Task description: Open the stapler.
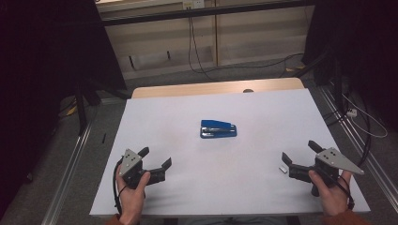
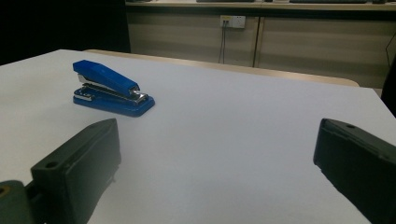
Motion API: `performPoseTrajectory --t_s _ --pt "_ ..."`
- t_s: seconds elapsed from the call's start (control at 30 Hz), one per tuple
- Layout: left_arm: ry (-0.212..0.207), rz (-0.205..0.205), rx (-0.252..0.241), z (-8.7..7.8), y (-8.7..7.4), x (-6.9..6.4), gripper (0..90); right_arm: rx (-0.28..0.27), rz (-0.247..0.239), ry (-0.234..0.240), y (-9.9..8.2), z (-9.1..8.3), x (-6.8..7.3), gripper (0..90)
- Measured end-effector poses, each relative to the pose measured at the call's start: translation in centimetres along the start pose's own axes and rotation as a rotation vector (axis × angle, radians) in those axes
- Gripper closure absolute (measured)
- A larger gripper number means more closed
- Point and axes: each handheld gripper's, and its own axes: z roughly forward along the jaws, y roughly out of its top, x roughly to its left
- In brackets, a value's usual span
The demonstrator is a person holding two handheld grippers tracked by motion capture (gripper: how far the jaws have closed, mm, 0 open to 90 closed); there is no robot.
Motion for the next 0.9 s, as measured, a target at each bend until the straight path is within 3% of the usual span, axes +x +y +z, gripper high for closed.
performPoseTrajectory --t_s 0.23,0.5,0.6,0.73,0.9 --pt "0.001 -0.003 0.019 0.0 -0.1 0.0 3.7 0.009 -0.001 0.013 0.0 0.2 0.0 0.5" --pt "0.0 -0.015 0.031 0.2 -0.1 0.0 3.7 0.033 0.0 0.065 -0.1 0.6 0.0 0.8" --pt "0.0 0.002 0.046 0.3 -0.2 -0.1 3.7 0.05 -0.002 0.079 -0.1 0.7 0.1 0.8" --pt "-0.009 -0.004 0.046 0.3 -0.2 -0.1 3.7 0.057 -0.006 0.099 -0.1 0.9 0.2 0.9" --pt "-0.056 -0.007 0.071 0.4 -0.2 -0.1 4.3 0.072 -0.033 0.117 0.0 1.2 0.9 0.9"
